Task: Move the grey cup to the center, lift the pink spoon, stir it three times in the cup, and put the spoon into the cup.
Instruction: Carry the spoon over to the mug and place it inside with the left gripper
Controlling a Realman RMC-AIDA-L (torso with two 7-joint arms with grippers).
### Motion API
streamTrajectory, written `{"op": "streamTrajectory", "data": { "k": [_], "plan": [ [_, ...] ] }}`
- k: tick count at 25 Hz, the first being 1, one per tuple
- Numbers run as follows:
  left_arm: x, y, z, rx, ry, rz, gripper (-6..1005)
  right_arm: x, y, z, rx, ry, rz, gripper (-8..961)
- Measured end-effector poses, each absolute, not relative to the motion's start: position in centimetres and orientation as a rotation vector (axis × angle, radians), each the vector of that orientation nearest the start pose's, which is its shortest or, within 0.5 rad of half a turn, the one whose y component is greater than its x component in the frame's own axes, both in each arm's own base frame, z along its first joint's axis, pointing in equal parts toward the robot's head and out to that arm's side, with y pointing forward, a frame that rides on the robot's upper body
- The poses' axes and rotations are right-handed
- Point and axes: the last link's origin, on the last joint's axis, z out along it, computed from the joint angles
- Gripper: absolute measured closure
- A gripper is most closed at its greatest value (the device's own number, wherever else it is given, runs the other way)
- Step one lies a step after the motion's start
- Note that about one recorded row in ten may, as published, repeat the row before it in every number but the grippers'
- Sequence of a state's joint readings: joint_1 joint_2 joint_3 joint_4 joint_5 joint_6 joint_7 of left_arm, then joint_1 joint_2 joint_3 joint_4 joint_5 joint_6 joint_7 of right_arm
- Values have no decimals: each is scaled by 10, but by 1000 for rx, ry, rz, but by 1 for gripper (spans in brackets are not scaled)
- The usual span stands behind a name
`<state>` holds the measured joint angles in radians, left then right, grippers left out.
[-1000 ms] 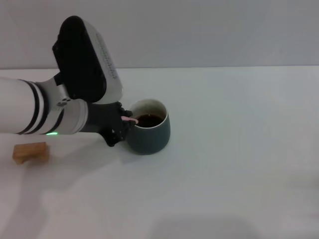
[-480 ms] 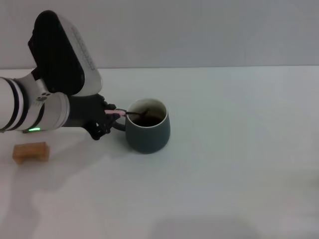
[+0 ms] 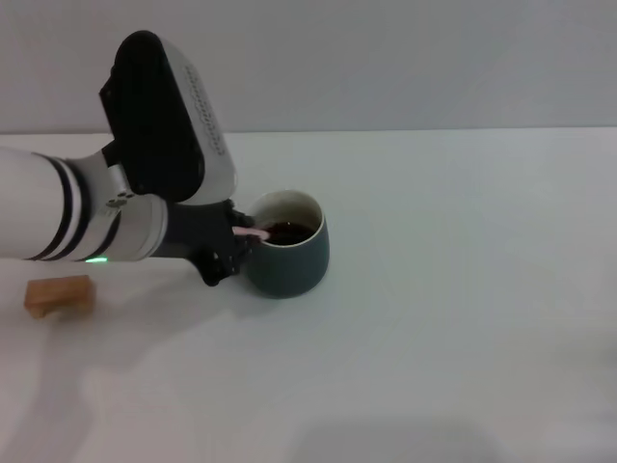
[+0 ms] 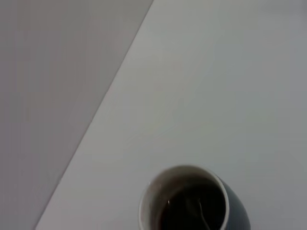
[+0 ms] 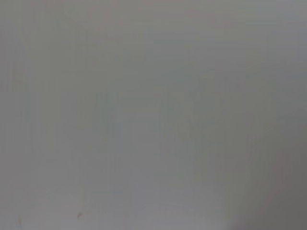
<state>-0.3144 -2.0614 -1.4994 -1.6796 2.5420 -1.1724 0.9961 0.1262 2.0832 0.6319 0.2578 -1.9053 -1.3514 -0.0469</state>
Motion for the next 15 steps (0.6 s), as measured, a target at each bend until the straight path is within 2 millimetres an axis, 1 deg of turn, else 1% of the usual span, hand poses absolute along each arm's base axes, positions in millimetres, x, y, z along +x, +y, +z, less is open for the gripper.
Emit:
{"op": "streamTrajectory", "data": {
  "k": [3,4,8,11,15],
  "plan": [
    [-164,333,6,-2555,-77,310,849,387,222,0,-1307,596,524,954],
    [-164,333,6,-2555,-77,310,849,387,222,0,-1307,596,524,954],
    [-172,337,14,-2527,-114,322,849,387,222,0,-1307,594,523,954],
    [-171,338,13,-2525,-110,320,849,387,222,0,-1307,594,523,954],
    [-165,339,8,-2541,-84,319,848,388,221,0,-1306,597,521,954]
  ]
}}
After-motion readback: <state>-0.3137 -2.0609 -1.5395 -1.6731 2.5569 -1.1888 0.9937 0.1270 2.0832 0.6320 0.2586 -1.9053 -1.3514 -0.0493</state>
